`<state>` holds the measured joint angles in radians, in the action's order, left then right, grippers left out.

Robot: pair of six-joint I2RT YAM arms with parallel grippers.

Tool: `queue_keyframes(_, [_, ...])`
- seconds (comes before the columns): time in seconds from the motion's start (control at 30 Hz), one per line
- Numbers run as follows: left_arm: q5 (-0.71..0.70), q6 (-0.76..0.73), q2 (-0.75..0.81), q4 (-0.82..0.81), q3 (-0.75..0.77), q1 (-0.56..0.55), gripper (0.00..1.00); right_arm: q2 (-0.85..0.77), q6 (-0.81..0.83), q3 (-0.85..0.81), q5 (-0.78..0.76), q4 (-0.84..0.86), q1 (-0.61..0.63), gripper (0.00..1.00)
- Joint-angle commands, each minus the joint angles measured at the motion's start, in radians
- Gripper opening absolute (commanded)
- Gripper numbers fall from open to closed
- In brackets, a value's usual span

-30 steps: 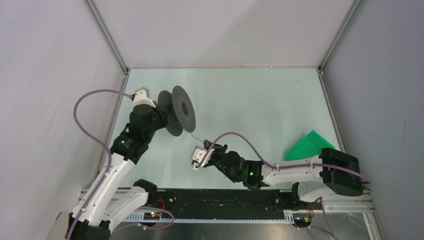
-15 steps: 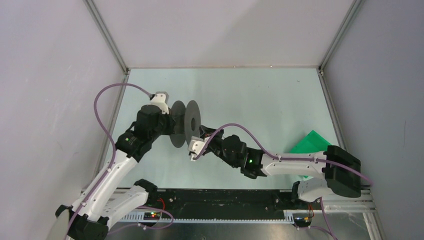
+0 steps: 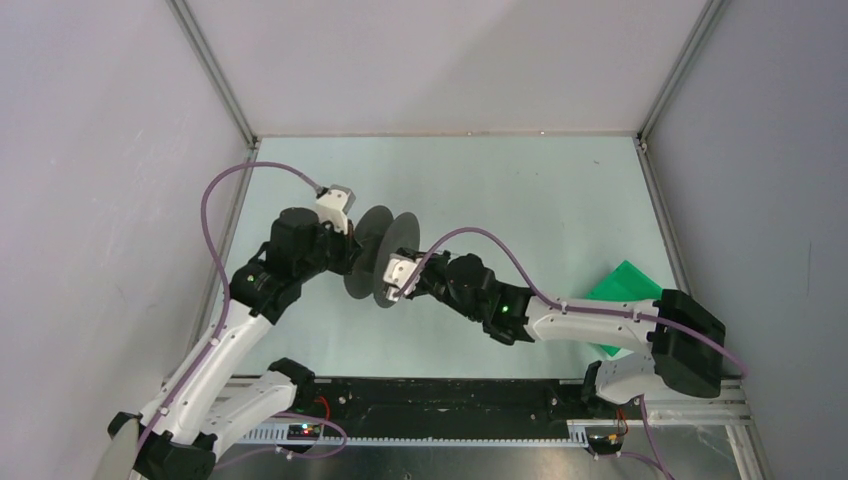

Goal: Wrap the cables

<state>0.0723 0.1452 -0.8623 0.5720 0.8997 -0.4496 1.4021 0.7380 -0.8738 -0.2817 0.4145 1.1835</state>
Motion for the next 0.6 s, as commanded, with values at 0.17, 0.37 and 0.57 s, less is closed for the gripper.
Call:
queue_keyframes(0.17, [0.162, -0.102, 0.018, 0.128, 0.06, -0.009, 0.0, -0.117, -0.081, 0.018, -0.02, 0.064, -0.102, 0.07])
queue_keyframes(0.37, [0.195, -0.137, 0.028, 0.144, 0.057, -0.009, 0.0, -0.144, -0.117, 0.058, 0.046, 0.052, -0.155, 0.0])
queue_keyframes(0.57, [0.132, -0.206, 0.009, 0.152, 0.05, -0.02, 0.0, -0.187, -0.094, 0.061, 0.104, 0.027, -0.156, 0.0])
